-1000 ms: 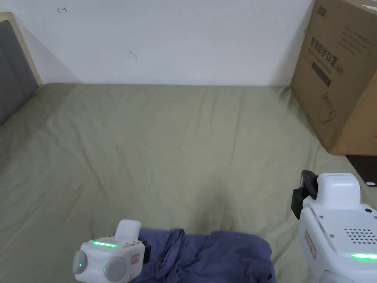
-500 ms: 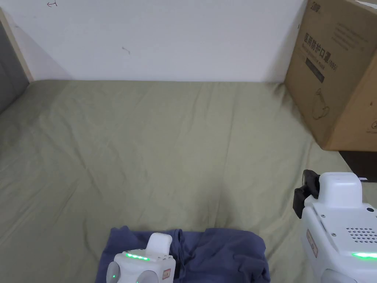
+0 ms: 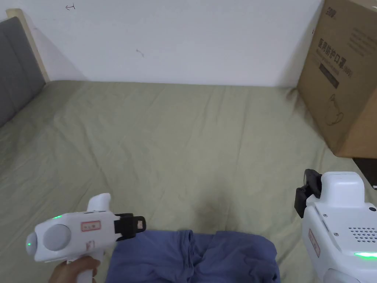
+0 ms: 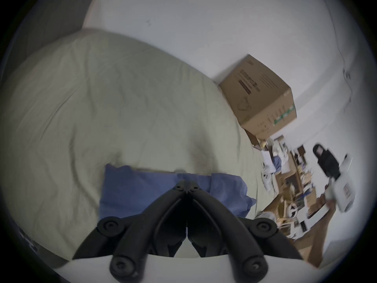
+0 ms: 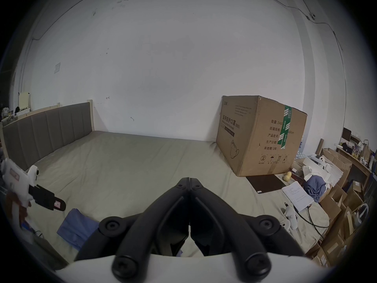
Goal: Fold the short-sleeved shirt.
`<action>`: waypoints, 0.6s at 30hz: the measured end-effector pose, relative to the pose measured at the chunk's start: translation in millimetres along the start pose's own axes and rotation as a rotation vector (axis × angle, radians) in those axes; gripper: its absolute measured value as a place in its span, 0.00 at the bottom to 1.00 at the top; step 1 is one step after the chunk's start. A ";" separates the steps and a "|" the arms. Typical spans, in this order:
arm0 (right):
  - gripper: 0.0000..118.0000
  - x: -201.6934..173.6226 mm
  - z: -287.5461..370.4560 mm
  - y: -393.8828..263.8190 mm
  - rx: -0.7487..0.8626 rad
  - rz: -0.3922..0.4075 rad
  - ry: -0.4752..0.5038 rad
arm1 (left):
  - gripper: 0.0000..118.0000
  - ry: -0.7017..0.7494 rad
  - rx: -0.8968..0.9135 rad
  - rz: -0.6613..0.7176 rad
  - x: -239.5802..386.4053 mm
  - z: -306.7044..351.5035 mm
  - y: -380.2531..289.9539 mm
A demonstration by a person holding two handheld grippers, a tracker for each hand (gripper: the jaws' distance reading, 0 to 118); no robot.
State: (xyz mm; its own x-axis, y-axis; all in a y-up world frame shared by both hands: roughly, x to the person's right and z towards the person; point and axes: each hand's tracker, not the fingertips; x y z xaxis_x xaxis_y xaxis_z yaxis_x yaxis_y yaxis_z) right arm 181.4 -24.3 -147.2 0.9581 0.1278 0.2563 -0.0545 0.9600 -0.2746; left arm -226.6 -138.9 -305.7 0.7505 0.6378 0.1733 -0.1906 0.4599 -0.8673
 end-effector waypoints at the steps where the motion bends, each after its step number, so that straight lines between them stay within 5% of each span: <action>1: 0.00 -2.0 -0.9 -0.2 -0.003 0.001 0.003 | 0.13 0.017 -0.014 0.038 -14.0 1.5 3.1; 3: 0.00 -6.4 -2.7 -1.3 -0.007 0.005 0.008 | 0.62 0.031 -0.033 0.110 -39.1 2.1 6.4; 5: 0.00 -10.3 -5.1 -2.9 -0.016 0.012 0.015 | 0.92 0.054 -0.065 0.185 -61.3 -1.7 5.5; 13: 0.00 -20.6 -15.3 -10.9 -0.058 0.038 0.023 | 0.90 0.076 -0.098 0.202 -112.4 -33.9 -12.4; 16: 0.00 -20.5 -17.4 -14.0 -0.073 0.047 0.017 | 0.63 0.045 -0.114 0.209 -117.5 -44.1 -21.6; 18: 0.00 -20.0 -18.9 -16.0 -0.082 0.049 0.011 | 0.56 0.037 -0.093 0.185 -117.7 -45.6 -24.7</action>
State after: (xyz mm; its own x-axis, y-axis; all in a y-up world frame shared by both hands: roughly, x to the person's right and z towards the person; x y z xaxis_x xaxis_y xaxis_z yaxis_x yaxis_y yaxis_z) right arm 168.5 -46.9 -165.5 0.9579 0.1705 0.2310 -0.0783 0.9292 -0.3611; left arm -281.3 -253.5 -326.0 0.7310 0.6823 -0.0083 -0.2690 0.2770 -0.9225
